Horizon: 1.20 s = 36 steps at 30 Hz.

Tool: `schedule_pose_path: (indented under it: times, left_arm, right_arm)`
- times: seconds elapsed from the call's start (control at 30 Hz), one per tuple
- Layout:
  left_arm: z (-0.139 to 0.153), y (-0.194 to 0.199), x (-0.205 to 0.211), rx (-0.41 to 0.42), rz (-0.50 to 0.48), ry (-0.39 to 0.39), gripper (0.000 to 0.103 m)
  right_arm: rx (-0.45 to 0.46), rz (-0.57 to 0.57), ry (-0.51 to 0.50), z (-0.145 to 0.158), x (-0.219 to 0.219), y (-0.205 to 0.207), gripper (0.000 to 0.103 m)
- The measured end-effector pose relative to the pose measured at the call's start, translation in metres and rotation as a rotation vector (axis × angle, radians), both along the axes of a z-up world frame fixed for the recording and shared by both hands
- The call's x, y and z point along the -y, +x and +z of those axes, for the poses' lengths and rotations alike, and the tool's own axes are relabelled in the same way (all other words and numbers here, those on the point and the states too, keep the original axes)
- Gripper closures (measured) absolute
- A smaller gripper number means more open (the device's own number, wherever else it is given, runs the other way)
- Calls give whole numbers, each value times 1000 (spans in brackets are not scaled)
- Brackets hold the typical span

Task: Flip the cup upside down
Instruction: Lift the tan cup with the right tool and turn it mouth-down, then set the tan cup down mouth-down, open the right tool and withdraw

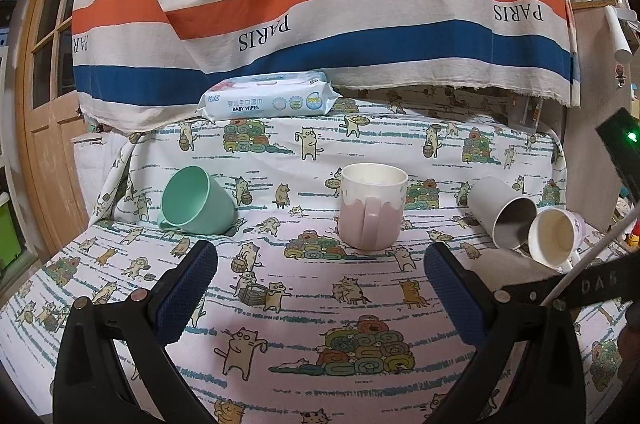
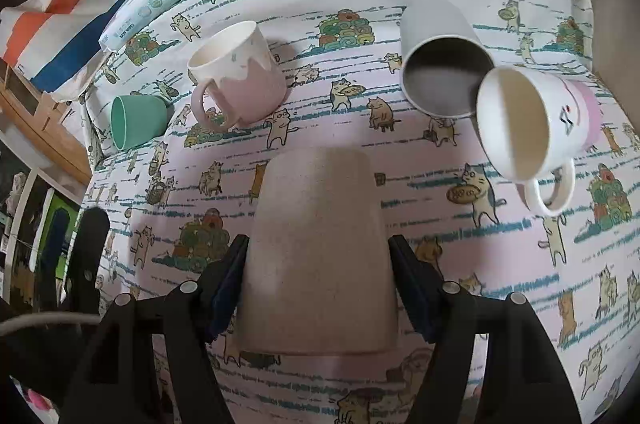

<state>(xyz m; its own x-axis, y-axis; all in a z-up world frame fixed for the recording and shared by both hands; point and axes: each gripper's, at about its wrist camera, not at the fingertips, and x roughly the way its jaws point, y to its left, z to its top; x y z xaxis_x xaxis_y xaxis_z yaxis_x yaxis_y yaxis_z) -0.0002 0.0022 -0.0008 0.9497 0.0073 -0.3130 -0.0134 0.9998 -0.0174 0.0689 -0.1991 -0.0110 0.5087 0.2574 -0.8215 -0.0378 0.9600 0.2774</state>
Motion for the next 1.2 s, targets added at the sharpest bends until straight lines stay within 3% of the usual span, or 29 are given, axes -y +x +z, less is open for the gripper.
schedule_pose_path:
  times: [0.2,0.37,0.5,0.63,0.77,0.9,1.0,1.07,1.2]
  left_arm:
    - [0,0,0,2,-3,0,0]
    - [0,-1,1,0,6,-5,0]
    - [1,-2,1,7,4,-3,0]
    - [1,-1,1,4,2,1,0]
    - [1,-1,1,5,2,2,0]
    - [1,-1,1,3,3,2,0]
    - [1,0,0,-2,7,2,0]
    - [0,1,0,-6,9,2,0]
    - [0,1,-1,-5,9,4,0]
  right_arm:
    - [-22,17,20,-8,4,-2,32]
    - [51,39,1,2,10,-12,22]
    - [127,52,-23,12,17,-20,20]
    - [284,70,-33,26,31,-37,19]
    - [513,24,-119,35,52,-59,17]
    - [672,-48,-143,39,77,-73,12]
    - [739,-97,-157,40,88,-78,9]
    - [769,-117,-165,38,94,-82,0]
    - [800,-140,-206,33,99,-86,0]
